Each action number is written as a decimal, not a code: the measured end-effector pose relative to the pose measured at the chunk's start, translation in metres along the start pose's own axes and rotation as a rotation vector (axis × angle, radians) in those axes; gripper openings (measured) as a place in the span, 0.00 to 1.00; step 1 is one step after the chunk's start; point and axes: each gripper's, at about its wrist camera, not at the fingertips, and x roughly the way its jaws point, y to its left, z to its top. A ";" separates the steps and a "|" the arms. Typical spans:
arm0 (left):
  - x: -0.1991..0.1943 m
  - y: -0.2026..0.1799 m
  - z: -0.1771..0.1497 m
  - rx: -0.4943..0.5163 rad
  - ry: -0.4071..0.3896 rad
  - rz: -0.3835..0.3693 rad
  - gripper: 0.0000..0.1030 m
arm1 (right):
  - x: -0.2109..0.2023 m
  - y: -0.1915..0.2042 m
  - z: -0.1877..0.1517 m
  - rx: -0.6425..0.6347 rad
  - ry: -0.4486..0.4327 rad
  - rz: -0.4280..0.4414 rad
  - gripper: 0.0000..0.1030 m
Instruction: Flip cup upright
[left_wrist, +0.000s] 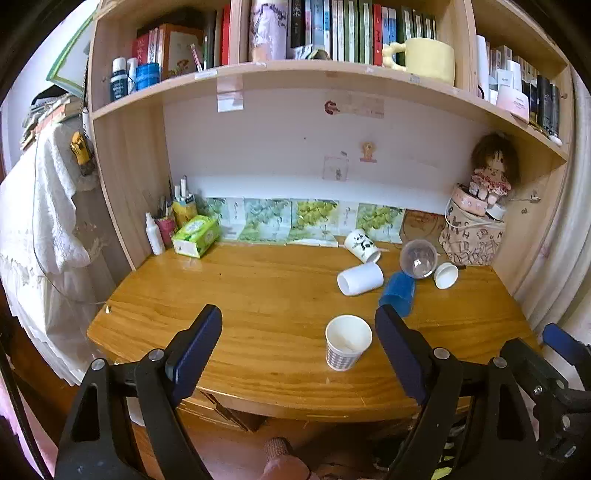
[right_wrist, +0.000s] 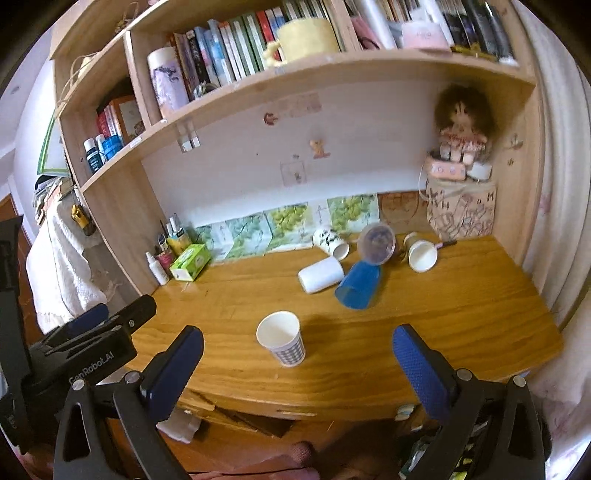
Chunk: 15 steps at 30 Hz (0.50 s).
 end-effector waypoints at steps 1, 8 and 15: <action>-0.001 -0.001 0.000 -0.002 -0.006 0.001 0.85 | -0.002 0.001 0.001 -0.007 -0.012 -0.004 1.00; -0.011 -0.001 0.002 -0.019 -0.063 -0.016 0.99 | -0.007 0.001 0.002 -0.027 -0.072 -0.021 1.00; -0.011 -0.005 0.004 -0.004 -0.087 -0.003 0.99 | -0.003 -0.004 0.004 -0.019 -0.070 -0.020 1.00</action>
